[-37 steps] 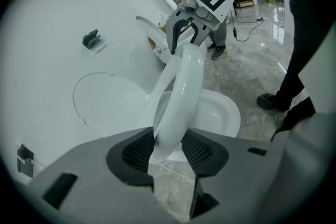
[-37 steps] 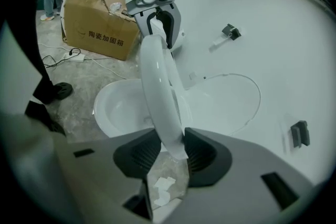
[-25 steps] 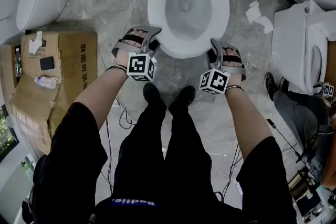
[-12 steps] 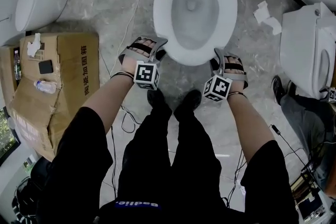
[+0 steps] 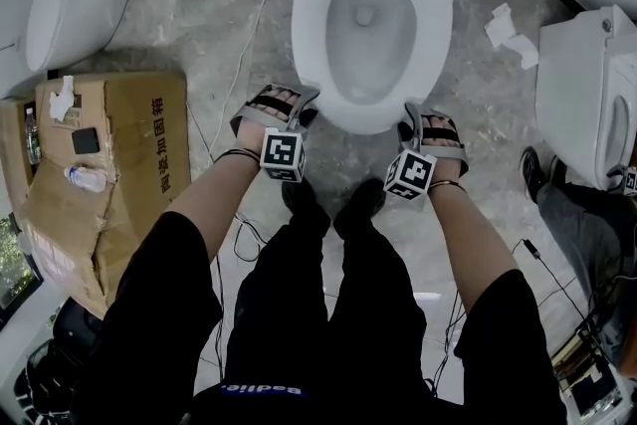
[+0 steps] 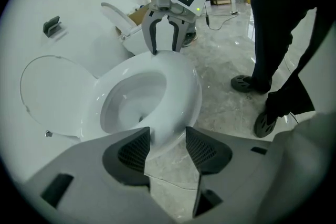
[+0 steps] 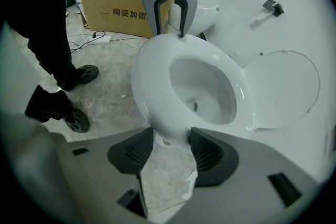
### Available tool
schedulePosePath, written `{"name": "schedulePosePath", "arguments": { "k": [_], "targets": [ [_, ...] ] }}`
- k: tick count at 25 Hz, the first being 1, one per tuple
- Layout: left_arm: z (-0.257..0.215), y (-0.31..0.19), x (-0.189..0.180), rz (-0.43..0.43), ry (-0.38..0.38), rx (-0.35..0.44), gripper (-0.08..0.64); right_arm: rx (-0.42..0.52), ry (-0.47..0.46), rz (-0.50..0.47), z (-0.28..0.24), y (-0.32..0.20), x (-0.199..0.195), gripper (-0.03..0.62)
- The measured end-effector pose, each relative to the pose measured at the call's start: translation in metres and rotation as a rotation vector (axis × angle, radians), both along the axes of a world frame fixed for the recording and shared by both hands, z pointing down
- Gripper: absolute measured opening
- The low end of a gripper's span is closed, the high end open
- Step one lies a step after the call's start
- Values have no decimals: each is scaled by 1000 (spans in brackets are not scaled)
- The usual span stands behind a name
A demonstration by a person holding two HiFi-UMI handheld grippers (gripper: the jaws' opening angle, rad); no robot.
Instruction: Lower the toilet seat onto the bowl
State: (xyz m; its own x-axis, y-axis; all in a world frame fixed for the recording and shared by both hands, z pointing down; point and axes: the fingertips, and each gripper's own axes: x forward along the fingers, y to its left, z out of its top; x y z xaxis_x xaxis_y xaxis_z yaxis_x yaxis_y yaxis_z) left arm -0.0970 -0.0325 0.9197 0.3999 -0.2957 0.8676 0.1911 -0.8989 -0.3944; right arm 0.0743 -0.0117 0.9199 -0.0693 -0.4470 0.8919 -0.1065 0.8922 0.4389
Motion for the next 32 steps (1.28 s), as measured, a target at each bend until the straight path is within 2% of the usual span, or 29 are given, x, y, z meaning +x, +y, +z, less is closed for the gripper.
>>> {"name": "schedulePosePath", "arguments": {
  "k": [7, 10, 19, 24, 28, 32],
  "targets": [
    [1, -2, -1, -13, 9, 2, 216, 18, -12, 19, 3, 0, -1, 218],
    [-9, -1, 1, -35, 4, -14, 216, 1, -45, 61, -4, 5, -5, 216],
    [-80, 26, 8, -138, 65, -79, 216, -31, -135, 225, -76, 27, -1, 216],
    [-142, 38, 11, -268, 146, -90, 215, -26, -208, 344, -137, 35, 1, 216],
    [-198, 43, 22, -367, 252, -102, 215, -31, -298, 462, -189, 44, -2, 215],
    [-265, 42, 23, -501, 350, -106, 199, -12, -409, 557, -253, 47, -14, 210]
  ]
}}
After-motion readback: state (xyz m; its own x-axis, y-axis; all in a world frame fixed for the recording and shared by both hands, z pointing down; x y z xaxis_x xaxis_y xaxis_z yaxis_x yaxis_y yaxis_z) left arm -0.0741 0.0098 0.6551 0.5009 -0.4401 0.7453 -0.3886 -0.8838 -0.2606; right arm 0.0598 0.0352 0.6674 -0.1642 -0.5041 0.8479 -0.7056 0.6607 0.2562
